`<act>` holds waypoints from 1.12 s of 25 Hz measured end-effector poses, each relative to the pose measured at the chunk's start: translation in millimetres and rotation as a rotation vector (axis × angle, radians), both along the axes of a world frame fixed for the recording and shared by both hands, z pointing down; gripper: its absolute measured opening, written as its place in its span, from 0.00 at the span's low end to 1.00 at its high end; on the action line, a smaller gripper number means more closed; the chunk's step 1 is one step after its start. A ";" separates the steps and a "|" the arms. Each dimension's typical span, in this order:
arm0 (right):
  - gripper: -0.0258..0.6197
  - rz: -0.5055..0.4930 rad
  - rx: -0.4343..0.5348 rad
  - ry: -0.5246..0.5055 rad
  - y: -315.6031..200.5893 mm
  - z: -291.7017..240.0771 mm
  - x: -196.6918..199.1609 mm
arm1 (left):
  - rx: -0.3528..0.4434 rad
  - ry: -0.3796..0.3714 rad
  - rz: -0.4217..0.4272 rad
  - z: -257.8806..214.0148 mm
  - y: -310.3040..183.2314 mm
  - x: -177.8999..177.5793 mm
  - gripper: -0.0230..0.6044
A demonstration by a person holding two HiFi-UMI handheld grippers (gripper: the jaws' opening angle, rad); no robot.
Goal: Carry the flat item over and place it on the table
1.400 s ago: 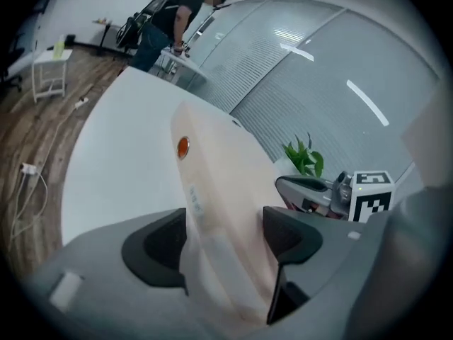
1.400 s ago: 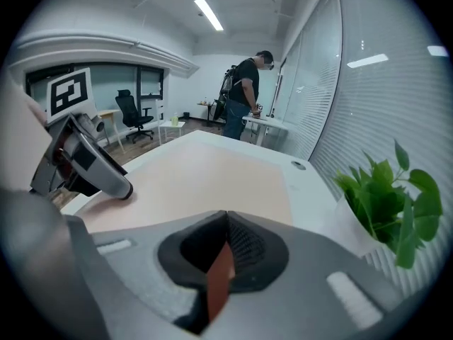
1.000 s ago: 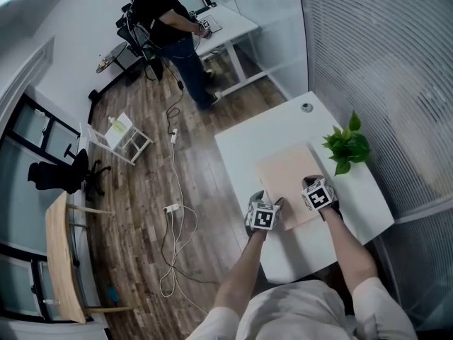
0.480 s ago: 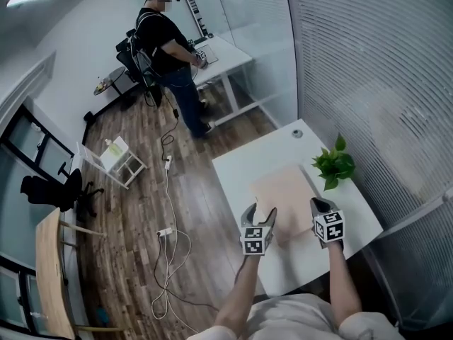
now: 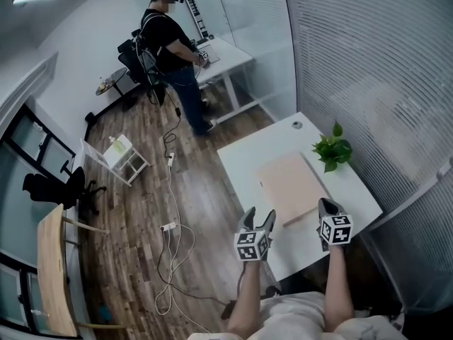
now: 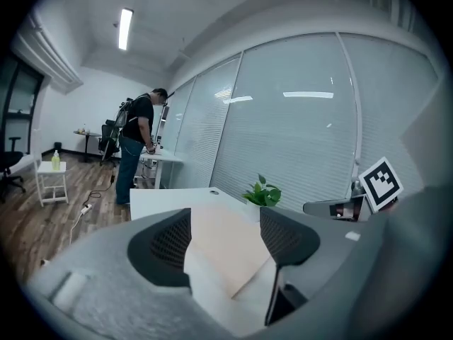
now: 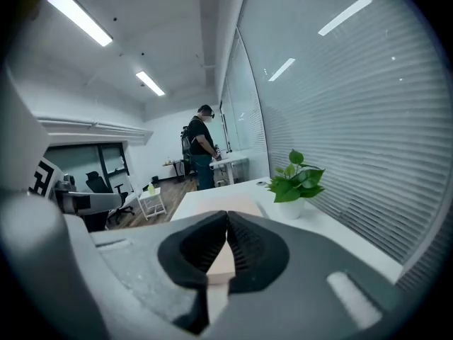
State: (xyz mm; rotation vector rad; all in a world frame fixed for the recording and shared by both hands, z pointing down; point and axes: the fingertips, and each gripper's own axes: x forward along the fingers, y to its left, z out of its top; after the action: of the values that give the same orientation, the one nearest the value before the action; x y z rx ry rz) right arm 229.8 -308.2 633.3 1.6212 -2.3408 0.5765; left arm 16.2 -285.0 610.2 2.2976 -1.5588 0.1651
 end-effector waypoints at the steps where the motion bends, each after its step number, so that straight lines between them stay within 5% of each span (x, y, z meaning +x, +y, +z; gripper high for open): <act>1: 0.04 -0.002 0.007 0.005 8.3 -3.2 -1.0 | 0.003 0.008 -0.003 -1.5 6.8 -2.0 0.54; 13: 0.04 -0.078 0.075 0.081 76.7 -22.8 -21.2 | 0.037 -0.045 0.030 -12.3 64.0 -10.2 0.52; 16: 0.04 -0.060 0.071 0.085 76.4 -21.0 -11.3 | 0.052 -0.048 0.037 -14.5 63.6 -7.7 0.44; 21: 0.04 -0.024 0.080 0.064 74.9 -29.1 -3.8 | 0.083 -0.046 0.040 -23.4 68.7 -7.6 0.08; 28: 0.04 -0.042 0.089 0.024 69.6 -36.2 -19.2 | 0.059 -0.022 0.071 -27.5 71.4 -6.8 0.05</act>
State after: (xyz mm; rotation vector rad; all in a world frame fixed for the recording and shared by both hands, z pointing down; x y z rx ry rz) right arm 210.6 -238.5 597.1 1.6028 -2.4081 0.4474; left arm 9.4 -213.6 582.7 2.4065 -1.5124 0.1657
